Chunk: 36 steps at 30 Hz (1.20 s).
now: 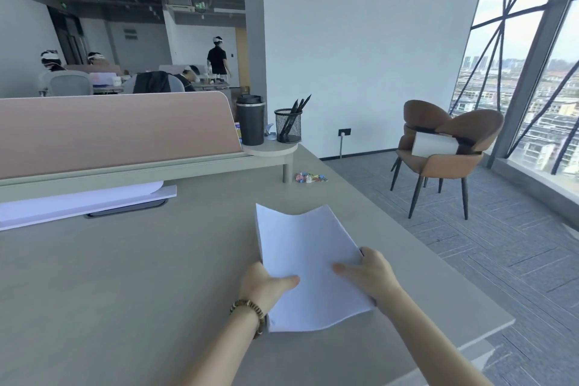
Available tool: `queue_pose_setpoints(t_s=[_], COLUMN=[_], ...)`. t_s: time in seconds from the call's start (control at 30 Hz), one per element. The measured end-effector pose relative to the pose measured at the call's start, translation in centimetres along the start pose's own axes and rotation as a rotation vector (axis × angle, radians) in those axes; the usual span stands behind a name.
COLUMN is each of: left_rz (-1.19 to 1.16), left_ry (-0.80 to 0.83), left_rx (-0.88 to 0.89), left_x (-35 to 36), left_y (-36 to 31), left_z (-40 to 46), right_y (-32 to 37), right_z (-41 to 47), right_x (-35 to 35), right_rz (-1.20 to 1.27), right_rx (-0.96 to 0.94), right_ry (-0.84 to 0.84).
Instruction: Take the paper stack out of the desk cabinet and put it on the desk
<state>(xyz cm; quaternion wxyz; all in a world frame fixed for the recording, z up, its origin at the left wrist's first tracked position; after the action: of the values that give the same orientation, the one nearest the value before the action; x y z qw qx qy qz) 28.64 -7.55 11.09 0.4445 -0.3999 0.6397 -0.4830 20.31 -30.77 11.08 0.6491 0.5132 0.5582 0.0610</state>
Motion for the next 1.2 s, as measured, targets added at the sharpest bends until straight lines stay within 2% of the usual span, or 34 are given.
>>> queue_pose_setpoints(t_s=[0.5, 0.67, 0.9, 1.03, 1.2], left_rz=[0.568, 0.632, 0.704, 0.764, 0.729], left_ry=[-0.288, -0.343, -0.367, -0.364, -0.312], left_rx=[0.127, 0.143, 0.169, 0.173, 0.157], left_x=[5.0, 6.1, 6.7, 6.8, 6.5], left_y=[-2.9, -2.9, -2.9, -2.7, -3.3], left_z=[11.6, 13.9, 15.1, 15.1, 14.8], right_y=[0.2, 0.7, 1.9, 1.7, 2.8], right_z=[13.7, 16.5, 16.9, 16.8, 16.1], right_x=[-2.8, -3.0, -3.2, -3.1, -3.7], right_rz=[-0.266, -0.358, -0.447, -0.516, -0.549], right_rx=[0.008, 0.007, -0.064, -0.071, -0.119], right_ry=[-0.033, -0.017, -0.098, -0.107, -0.166])
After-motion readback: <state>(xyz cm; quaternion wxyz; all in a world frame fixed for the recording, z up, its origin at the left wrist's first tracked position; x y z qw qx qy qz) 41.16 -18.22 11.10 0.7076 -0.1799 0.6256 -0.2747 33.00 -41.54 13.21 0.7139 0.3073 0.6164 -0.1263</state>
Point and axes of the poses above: each hand's wrist, its own z-axis towards the middle knuckle, its own x-axis out of the palm, y = z × x, the point moved 9 cm from there along z, towards the middle knuckle, and after that the axes turned 12 degrees about -z, right-handed, at the moved point
